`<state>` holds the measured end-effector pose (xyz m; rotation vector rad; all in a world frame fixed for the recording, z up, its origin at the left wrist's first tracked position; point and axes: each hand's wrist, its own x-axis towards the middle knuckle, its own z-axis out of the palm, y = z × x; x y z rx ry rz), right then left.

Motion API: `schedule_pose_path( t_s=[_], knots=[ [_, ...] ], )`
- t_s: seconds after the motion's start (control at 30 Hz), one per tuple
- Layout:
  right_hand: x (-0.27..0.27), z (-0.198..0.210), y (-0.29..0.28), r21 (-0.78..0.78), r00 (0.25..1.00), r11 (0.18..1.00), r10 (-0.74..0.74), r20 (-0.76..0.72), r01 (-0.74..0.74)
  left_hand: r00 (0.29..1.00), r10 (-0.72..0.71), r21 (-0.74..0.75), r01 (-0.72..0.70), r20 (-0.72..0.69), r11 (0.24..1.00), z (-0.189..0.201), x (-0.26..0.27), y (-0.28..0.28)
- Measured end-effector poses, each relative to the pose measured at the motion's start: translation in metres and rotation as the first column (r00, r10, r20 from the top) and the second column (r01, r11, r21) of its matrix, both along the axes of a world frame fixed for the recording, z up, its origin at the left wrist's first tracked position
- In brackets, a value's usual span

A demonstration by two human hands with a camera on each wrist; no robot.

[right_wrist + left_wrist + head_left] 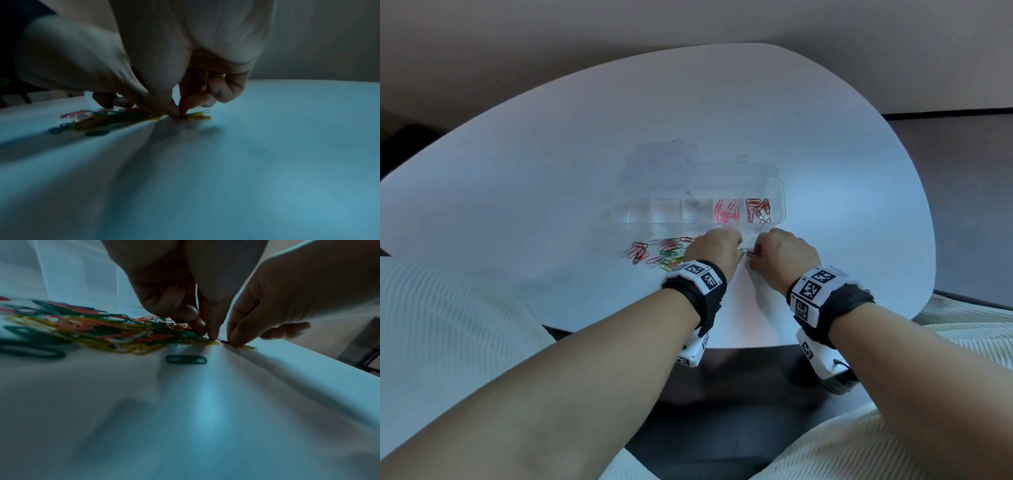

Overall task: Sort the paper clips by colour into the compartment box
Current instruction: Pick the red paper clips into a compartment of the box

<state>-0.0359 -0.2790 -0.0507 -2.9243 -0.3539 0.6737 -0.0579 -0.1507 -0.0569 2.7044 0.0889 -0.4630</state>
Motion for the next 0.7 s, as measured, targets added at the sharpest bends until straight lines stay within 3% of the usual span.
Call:
schedule_pose_path(
  t_s=[0.13, 0.27, 0.4, 0.5, 0.57, 0.7],
  knots=[
    [0.002, 0.003, 0.002, -0.016, 0.993, 0.997, -0.083, -0.09, 0.082, 0.998, -0.057, 0.086, 0.058, -0.022, 0.995, 0.006, 0.004, 0.0],
    [0.001, 0.003, 0.004, -0.033, 0.99, 0.997, -0.068, -0.123, 0.065, 0.992, -0.122, 0.114, 0.125, -0.038, 0.986, 0.012, 0.001, 0.003],
    [-0.003, 0.004, 0.002, -0.021, 0.992, 0.999, -0.032, -0.119, 0.029, 0.999, -0.026, -0.125, 0.028, 0.023, 0.992, 0.019, -0.008, 0.012],
    [-0.005, 0.005, -0.003, 0.119, 0.994, 0.992, -0.022, -0.105, 0.035, 0.978, 0.208, -0.33, -0.197, -0.002, 0.923, 0.021, -0.02, 0.025],
    [-0.005, 0.006, -0.004, 0.254, 0.992, 0.966, -0.02, -0.123, 0.051, 0.955, 0.297, -0.372, -0.28, -0.012, 0.885, 0.018, -0.024, 0.036],
    [-0.007, 0.004, -0.003, 0.399, 0.997, 0.916, 0.002, -0.081, 0.031, 0.956, 0.291, -0.358, -0.28, -0.025, 0.891, 0.013, -0.027, 0.048]
  ],
)
